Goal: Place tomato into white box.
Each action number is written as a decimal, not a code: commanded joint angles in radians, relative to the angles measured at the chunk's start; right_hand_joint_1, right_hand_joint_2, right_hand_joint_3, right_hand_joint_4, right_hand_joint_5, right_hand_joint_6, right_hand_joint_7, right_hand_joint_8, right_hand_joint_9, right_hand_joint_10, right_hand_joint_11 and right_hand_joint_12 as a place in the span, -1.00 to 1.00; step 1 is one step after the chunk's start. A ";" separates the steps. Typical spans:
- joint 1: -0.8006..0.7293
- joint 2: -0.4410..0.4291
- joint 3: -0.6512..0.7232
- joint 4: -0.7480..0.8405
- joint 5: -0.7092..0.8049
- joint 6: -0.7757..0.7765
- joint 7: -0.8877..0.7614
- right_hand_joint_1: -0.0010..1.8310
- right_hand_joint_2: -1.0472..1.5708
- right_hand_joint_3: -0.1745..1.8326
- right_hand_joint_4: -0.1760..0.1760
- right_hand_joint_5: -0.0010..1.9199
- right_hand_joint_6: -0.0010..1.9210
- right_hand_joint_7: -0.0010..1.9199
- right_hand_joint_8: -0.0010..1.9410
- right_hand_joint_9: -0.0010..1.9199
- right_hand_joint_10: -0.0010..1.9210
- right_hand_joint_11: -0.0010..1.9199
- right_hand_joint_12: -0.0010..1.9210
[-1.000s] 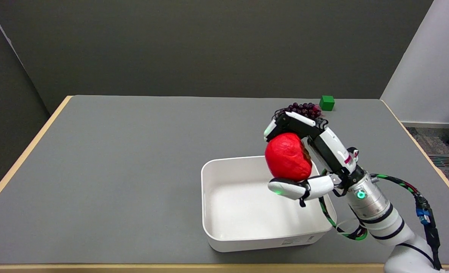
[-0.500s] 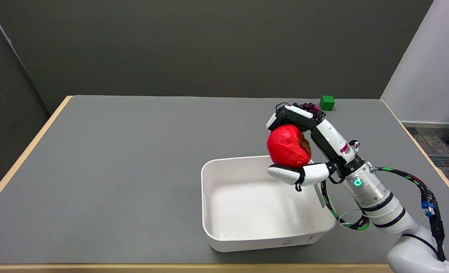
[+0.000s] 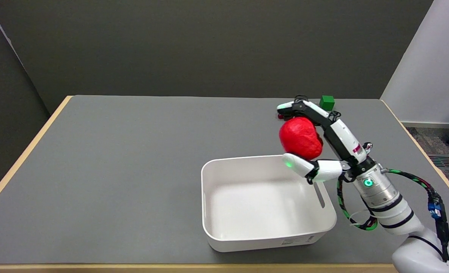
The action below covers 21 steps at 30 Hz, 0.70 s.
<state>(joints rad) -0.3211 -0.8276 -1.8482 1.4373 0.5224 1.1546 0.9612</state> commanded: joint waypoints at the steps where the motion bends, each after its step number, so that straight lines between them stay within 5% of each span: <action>1: -0.007 -0.001 0.001 -0.111 0.002 0.155 0.137 -0.38 0.30 0.03 0.58 -0.69 -0.43 -0.63 -0.61 -0.80 -0.19 -0.69 0.59; 6: -0.007 -0.001 -0.006 -0.135 0.002 0.199 0.171 -0.56 0.29 -0.01 0.57 -0.76 -0.53 -0.73 -0.67 -0.91 -0.28 -0.84 0.44; 11: -0.010 -0.001 -0.006 -0.137 0.002 0.212 0.171 -0.78 0.21 0.02 0.47 -0.89 -0.62 -0.92 -0.80 -1.00 -0.60 -1.00 0.20; 14: -0.010 0.002 -0.006 -0.137 0.002 0.217 0.171 -0.69 0.17 0.10 0.43 -0.94 -0.61 -0.93 -0.93 -0.99 -0.79 -0.98 0.00; 16: -0.010 0.003 -0.006 -0.137 0.002 0.218 0.171 -0.83 0.17 0.06 0.34 -0.93 -0.66 -0.99 -0.90 -1.00 -0.81 -1.00 0.04; 21: -0.009 0.003 -0.004 -0.137 0.011 0.217 0.171 -0.83 0.17 0.06 0.37 -0.94 -0.69 -1.00 -0.88 -1.00 -0.86 -1.00 0.02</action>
<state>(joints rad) -0.3286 -0.8273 -1.8513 1.3283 0.5247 1.3211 1.0962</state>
